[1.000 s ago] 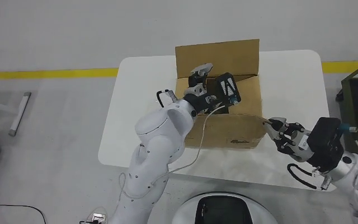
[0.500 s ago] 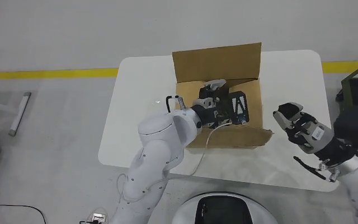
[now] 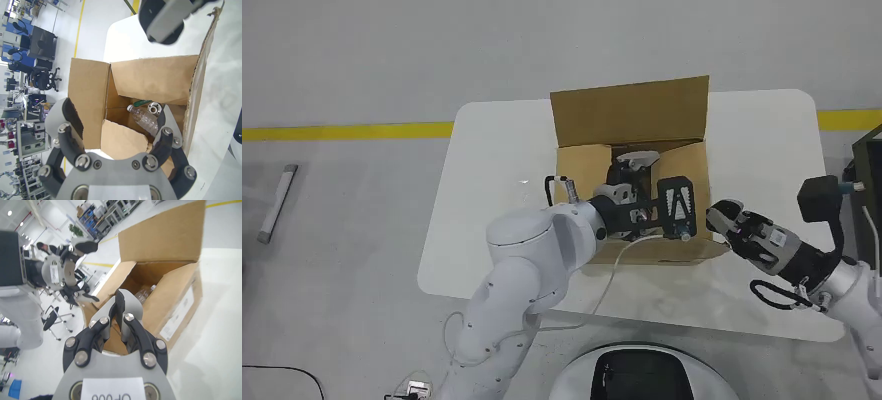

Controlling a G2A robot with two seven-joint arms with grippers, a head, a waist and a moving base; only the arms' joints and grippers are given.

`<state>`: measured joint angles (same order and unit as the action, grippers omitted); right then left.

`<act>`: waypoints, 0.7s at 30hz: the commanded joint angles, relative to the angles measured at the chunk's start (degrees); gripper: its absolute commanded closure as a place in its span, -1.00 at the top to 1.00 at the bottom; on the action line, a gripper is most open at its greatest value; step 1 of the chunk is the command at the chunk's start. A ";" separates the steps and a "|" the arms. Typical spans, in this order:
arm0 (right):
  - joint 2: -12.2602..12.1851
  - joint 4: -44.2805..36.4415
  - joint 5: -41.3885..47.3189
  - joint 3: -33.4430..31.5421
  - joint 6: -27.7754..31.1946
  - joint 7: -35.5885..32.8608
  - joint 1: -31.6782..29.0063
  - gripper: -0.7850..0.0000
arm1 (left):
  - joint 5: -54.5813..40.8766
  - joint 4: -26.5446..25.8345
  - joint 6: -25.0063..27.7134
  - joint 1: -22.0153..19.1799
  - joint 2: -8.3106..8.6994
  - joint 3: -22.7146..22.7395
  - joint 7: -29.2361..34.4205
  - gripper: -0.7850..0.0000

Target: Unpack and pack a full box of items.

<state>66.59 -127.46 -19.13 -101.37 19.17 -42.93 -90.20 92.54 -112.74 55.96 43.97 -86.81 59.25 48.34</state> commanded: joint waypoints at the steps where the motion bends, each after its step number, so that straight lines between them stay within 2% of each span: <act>1: -0.14 0.33 1.46 -0.05 0.26 -1.20 -0.50 -1.00 | -1.04 -0.58 -0.79 -0.05 0.18 0.26 0.77 1.00; 4: -0.46 0.13 2.51 -0.53 2.24 -3.39 -1.64 -1.00 | -2.37 -1.76 -2.14 -0.18 0.49 1.38 2.12 1.00; 11: -1.56 -0.48 8.58 -2.68 12.28 -11.27 -4.91 -1.00 | 0.14 -0.95 -3.54 -1.28 1.50 4.53 3.52 1.00; 14: -2.16 -1.18 7.24 -3.39 16.54 -15.62 -6.22 -1.00 | 1.27 0.26 -5.02 -0.85 1.72 4.69 3.00 1.00; 21: -2.85 -1.96 -0.31 -2.98 21.02 -16.15 -8.43 -1.00 | 2.66 3.78 -10.13 0.85 1.65 1.39 2.18 1.00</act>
<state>63.78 -129.39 -18.22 -104.54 39.85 -59.73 -98.46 94.88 -109.46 46.52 44.68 -85.12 61.28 50.57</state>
